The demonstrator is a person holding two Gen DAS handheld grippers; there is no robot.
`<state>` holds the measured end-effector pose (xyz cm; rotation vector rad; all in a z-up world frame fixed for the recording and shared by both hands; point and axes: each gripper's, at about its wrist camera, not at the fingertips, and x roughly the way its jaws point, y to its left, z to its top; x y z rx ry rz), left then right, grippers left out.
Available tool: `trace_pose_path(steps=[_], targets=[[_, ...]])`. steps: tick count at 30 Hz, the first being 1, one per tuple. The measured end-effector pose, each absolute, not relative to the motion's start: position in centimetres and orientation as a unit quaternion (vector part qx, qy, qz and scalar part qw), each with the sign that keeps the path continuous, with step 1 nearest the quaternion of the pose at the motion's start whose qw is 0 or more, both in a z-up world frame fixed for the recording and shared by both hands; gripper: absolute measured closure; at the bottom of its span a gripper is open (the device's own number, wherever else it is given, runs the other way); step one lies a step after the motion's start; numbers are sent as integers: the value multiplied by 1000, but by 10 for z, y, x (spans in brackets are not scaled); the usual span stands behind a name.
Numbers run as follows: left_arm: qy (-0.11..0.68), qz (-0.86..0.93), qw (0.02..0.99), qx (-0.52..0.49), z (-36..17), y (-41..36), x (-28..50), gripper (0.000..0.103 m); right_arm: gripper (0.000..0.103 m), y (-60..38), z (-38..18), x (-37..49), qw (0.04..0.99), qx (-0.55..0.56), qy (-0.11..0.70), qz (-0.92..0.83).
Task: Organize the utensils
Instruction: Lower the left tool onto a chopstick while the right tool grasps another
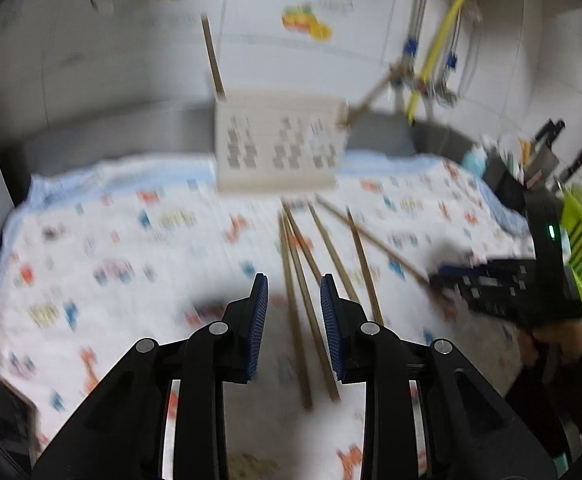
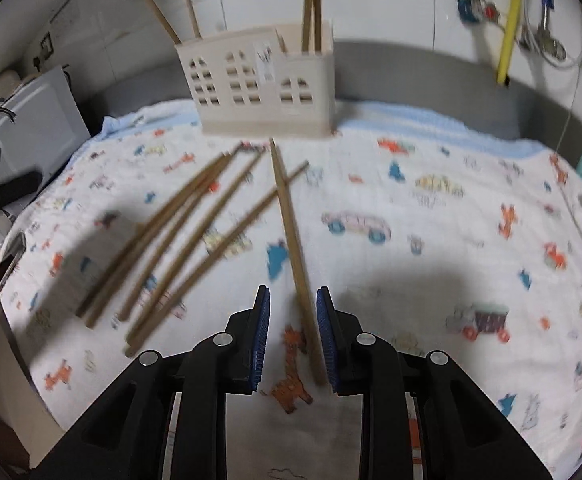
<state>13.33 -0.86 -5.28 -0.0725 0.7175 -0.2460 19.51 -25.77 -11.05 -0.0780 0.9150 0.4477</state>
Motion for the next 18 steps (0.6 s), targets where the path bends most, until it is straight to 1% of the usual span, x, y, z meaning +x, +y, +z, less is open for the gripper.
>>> trace_pose_path(steps=[6, 8, 15, 16, 17, 18], targets=[[394, -122, 909, -54, -94, -16, 134, 76, 80, -263, -121, 198, 868, -34, 448, 212], [403, -118, 906, -55, -104, -16, 135, 76, 84, -263, -123, 198, 869, -37, 447, 210], [414, -102, 903, -54, -119, -17, 141, 78, 85, -261, -124, 197, 872, -41, 442, 207], [414, -102, 903, -54, -120, -18, 142, 84, 86, -261, -124, 197, 872, -41, 442, 207], [416, -105, 902, -54, -120, -19, 143, 87, 86, -261, -125, 197, 872, -41, 442, 207], [416, -105, 902, -53, -121, -20, 143, 87, 86, -261, -125, 197, 872, -42, 442, 206]])
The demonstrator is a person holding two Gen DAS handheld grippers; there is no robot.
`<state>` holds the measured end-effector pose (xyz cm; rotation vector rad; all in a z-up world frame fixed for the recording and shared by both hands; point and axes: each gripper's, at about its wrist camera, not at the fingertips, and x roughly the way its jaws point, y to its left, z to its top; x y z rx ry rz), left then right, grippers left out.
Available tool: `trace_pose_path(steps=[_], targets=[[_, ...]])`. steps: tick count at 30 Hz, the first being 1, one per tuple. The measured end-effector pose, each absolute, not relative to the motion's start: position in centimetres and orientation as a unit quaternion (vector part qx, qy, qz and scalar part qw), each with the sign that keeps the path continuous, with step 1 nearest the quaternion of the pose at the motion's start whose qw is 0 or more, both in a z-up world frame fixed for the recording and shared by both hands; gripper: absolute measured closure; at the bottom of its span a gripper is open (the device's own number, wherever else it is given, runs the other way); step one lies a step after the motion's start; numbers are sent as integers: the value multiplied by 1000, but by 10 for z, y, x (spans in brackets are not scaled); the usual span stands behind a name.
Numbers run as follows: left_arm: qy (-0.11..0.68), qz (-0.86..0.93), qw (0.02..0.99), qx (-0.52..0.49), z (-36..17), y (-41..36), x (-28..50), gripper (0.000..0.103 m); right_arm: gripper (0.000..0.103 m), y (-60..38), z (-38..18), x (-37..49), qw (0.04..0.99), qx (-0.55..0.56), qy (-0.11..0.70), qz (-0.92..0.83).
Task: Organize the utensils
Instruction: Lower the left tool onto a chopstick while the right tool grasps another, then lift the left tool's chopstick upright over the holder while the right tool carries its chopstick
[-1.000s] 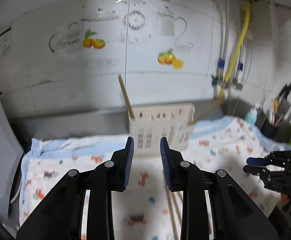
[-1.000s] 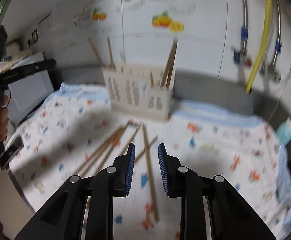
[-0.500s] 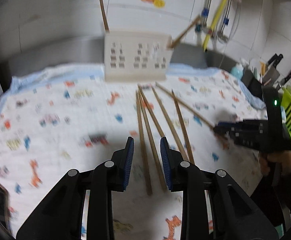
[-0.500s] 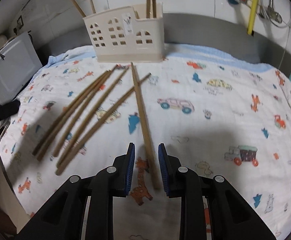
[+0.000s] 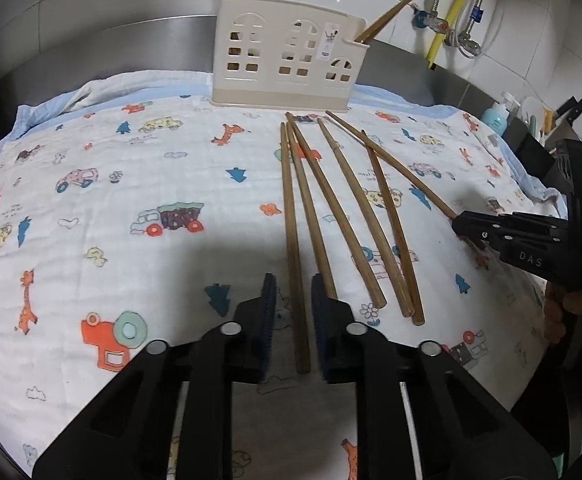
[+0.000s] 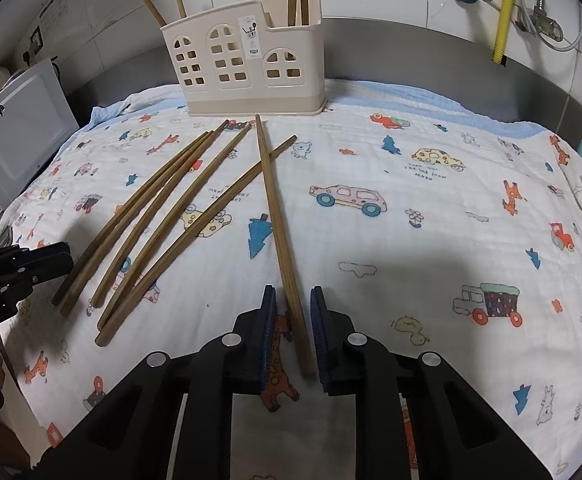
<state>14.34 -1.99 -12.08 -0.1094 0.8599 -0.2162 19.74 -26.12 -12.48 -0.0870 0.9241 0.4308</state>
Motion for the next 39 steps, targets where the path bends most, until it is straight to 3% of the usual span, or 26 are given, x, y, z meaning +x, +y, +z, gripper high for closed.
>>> trace_pose_path(steps=[10, 18, 23, 39], targets=[[424, -100, 899, -46, -129, -25, 149, 90, 86, -261, -125, 198, 873, -38, 441, 204], [424, -85, 901, -22, -128, -33, 148, 95, 96, -261, -123, 200, 876, -44, 439, 196], [426, -87, 900, -40, -127, -24, 149, 98, 96, -266, -114, 197, 882, -38, 427, 193], [335, -85, 937, -54, -57, 4, 144, 98, 96, -258, -22, 180, 920, -35, 330, 211]])
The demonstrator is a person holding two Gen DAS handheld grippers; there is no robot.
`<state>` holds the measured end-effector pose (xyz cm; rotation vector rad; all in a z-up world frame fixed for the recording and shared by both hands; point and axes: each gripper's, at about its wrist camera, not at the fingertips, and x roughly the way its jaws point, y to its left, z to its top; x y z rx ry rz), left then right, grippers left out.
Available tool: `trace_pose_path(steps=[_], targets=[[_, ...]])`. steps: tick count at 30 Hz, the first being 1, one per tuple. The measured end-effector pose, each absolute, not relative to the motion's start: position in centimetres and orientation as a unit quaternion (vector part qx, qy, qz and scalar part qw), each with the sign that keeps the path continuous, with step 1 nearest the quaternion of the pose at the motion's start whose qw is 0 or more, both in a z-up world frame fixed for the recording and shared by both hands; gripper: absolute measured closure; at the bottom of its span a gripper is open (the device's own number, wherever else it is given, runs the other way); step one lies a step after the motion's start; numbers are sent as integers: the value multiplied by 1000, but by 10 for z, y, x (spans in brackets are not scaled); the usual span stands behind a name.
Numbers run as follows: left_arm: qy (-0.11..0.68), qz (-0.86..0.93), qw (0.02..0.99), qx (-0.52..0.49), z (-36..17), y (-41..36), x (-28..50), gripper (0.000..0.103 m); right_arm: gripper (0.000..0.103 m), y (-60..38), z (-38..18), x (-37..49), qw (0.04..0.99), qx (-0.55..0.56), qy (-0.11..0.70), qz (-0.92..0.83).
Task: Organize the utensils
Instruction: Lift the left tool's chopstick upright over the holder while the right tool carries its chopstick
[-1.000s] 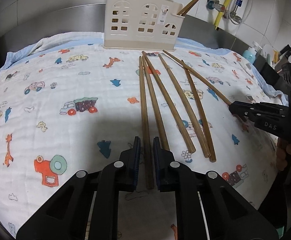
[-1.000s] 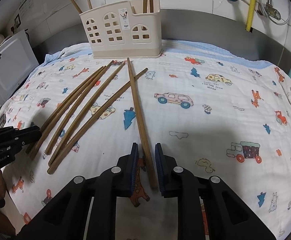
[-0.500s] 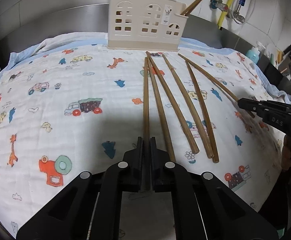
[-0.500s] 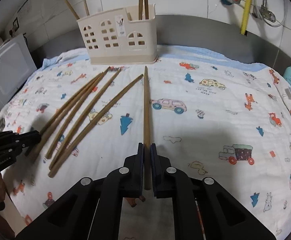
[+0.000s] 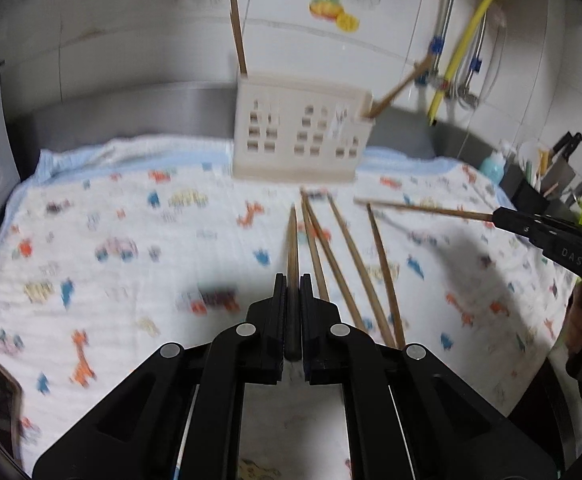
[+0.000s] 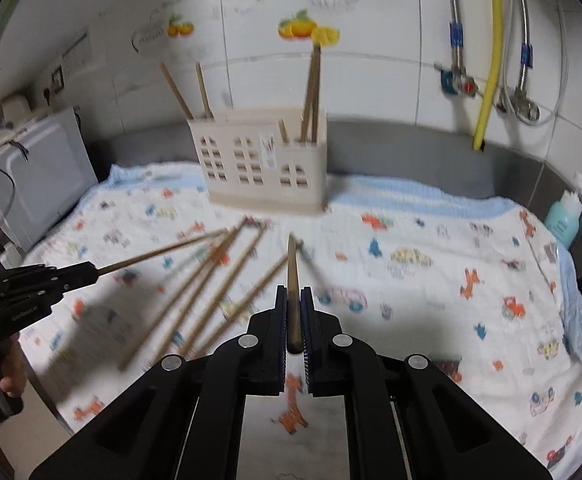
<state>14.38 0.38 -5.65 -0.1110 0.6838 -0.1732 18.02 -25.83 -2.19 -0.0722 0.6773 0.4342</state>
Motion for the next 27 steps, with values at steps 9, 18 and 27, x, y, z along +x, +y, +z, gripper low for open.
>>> trace_pose_path(steps=[9, 18, 27], targets=[[298, -99, 948, -43, -25, 10, 157, 98, 96, -243, 24, 194, 917, -21, 314, 246], [289, -117, 949, -38, 0, 14, 172, 98, 96, -231, 72, 219, 917, -31, 301, 260], [263, -117, 957, -29, 41, 17, 198, 98, 96, -227, 146, 247, 934, -52, 256, 243]])
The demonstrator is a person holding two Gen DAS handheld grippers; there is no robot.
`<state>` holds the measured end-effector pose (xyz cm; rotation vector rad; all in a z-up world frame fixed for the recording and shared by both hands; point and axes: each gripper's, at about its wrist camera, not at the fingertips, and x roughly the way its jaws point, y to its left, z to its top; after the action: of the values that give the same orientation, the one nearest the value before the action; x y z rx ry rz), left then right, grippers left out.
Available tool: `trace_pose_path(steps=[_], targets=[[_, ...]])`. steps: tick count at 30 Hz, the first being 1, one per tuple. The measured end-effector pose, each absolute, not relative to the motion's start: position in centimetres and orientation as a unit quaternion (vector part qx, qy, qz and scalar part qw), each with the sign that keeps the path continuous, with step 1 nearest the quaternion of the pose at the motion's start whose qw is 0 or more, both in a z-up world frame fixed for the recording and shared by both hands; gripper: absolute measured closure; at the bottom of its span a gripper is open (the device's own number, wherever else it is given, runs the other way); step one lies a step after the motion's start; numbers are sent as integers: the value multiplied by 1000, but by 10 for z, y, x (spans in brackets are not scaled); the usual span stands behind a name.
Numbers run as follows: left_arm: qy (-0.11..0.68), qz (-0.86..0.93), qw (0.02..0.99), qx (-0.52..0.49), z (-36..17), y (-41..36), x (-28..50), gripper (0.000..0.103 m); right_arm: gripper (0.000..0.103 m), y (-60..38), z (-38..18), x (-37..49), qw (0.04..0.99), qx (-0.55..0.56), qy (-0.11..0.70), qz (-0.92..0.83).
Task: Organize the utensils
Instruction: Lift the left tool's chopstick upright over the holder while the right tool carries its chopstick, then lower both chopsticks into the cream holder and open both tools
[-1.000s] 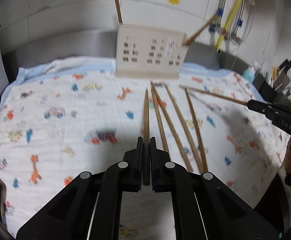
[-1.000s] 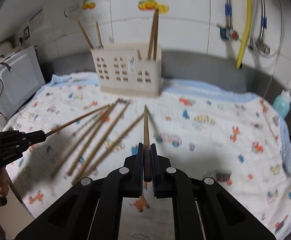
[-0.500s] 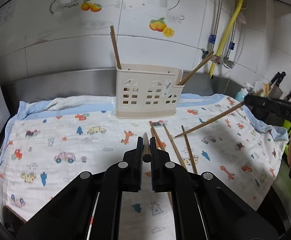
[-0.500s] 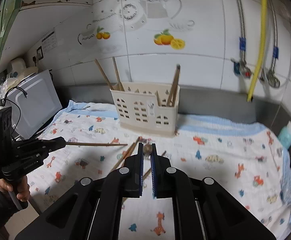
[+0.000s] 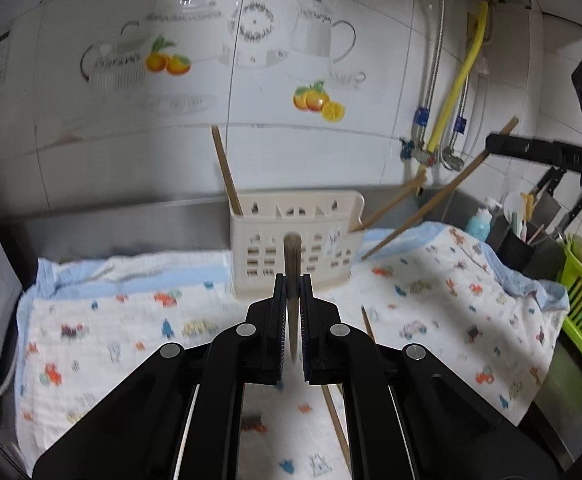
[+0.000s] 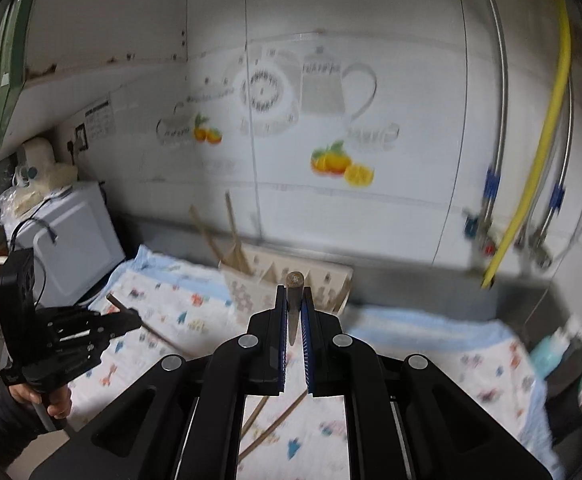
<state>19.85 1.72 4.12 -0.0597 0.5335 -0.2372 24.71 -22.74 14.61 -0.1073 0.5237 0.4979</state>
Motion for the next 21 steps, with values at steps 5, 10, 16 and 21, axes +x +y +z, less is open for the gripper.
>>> trace_pose_path(steps=[5, 10, 16, 21], targets=[[238, -119, 964, -17, 68, 14, 210, 98, 96, -220, 171, 271, 943, -71, 238, 221], [198, -118, 973, -7, 100, 8, 217, 98, 96, -214, 169, 299, 942, -68, 251, 212], [151, -104, 983, 11, 138, -1, 232, 98, 96, -201, 145, 323, 935, -62, 274, 217], [112, -90, 989, 28, 165, -7, 251, 98, 96, -192, 123, 339, 927, -65, 299, 215]])
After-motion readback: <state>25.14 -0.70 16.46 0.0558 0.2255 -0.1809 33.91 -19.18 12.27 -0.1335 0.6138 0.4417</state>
